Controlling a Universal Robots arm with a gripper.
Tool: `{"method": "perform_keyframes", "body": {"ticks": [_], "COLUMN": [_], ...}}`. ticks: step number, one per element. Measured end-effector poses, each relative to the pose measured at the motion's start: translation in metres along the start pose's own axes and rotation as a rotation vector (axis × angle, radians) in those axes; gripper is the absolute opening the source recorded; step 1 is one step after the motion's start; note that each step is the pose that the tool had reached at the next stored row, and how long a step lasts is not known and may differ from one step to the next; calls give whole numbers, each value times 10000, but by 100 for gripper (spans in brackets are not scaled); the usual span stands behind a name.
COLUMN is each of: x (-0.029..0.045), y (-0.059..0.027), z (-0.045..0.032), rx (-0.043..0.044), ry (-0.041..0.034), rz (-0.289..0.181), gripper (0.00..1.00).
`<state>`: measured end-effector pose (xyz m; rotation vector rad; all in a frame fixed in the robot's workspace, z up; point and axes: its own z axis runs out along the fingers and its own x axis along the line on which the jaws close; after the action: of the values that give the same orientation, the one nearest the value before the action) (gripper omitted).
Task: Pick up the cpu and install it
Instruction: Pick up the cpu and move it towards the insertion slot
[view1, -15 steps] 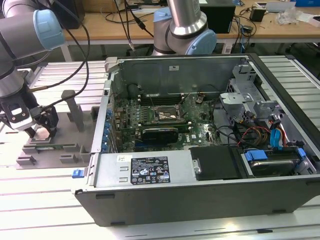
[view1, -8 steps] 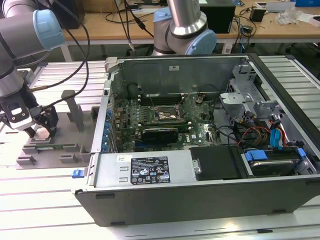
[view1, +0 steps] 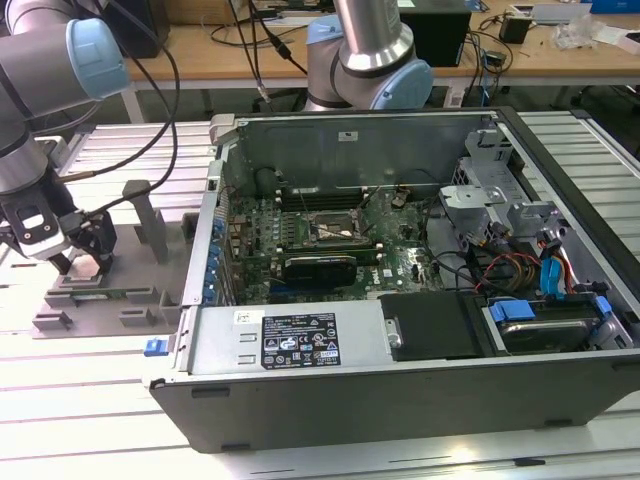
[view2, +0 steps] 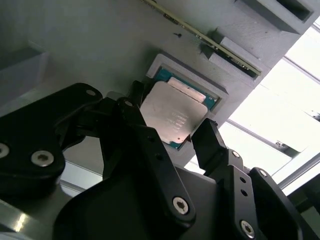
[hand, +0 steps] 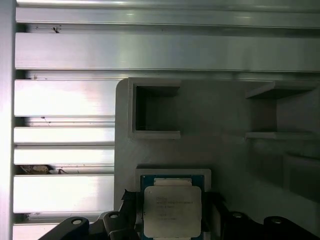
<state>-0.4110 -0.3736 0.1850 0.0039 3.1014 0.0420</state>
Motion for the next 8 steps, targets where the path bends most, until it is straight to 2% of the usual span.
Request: {"method": "perform_keyframes", "body": {"ticks": [8], "x": [0], "y": [0], "z": [-15], "rx": [0], "ry": [-1], "rz": [0], "gripper": [66]}}
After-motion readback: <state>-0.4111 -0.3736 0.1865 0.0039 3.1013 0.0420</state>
